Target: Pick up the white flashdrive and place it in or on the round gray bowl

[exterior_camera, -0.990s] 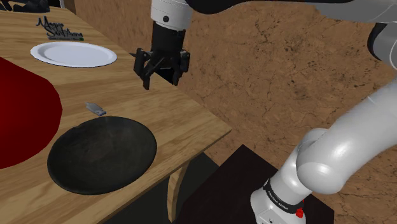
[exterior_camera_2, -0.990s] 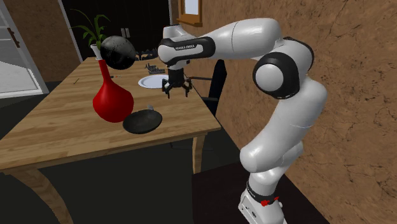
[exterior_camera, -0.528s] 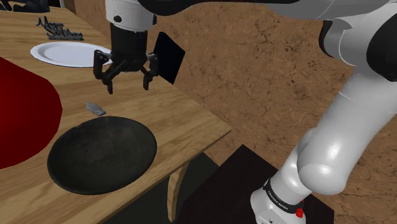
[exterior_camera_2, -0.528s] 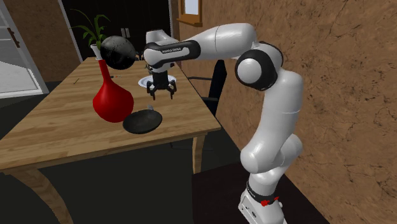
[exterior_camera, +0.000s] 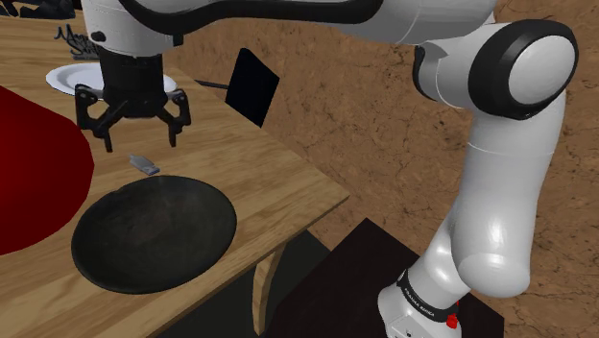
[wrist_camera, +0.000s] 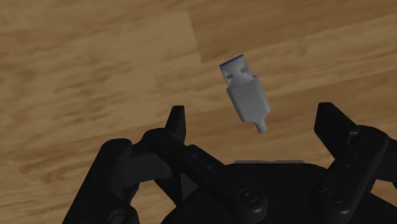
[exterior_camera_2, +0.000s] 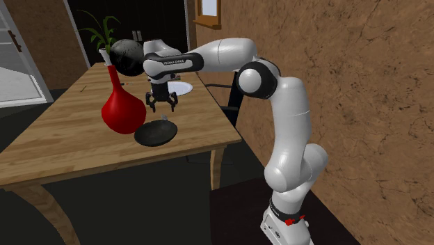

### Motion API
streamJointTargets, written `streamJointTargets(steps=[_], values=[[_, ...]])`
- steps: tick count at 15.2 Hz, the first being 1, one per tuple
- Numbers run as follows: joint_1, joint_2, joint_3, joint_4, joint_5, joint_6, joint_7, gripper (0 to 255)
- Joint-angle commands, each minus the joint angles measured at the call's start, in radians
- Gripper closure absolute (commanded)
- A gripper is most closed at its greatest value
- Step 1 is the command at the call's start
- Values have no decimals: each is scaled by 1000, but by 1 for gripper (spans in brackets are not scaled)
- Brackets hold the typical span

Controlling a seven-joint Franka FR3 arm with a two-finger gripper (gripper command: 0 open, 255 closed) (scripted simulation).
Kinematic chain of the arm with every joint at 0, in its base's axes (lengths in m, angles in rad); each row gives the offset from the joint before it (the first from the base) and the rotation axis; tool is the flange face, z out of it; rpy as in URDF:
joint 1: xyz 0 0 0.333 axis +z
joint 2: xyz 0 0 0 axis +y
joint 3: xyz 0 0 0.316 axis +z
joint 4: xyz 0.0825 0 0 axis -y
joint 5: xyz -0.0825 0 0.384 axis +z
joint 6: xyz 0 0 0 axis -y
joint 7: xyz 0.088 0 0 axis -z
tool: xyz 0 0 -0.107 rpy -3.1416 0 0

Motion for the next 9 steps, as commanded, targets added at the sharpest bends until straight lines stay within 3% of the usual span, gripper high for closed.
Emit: streamJointTargets(steps=[1,9], values=[[3,12,-2,-9,-5,20,6,0],[-2,17,-5,-63,-10,78,11,0]])
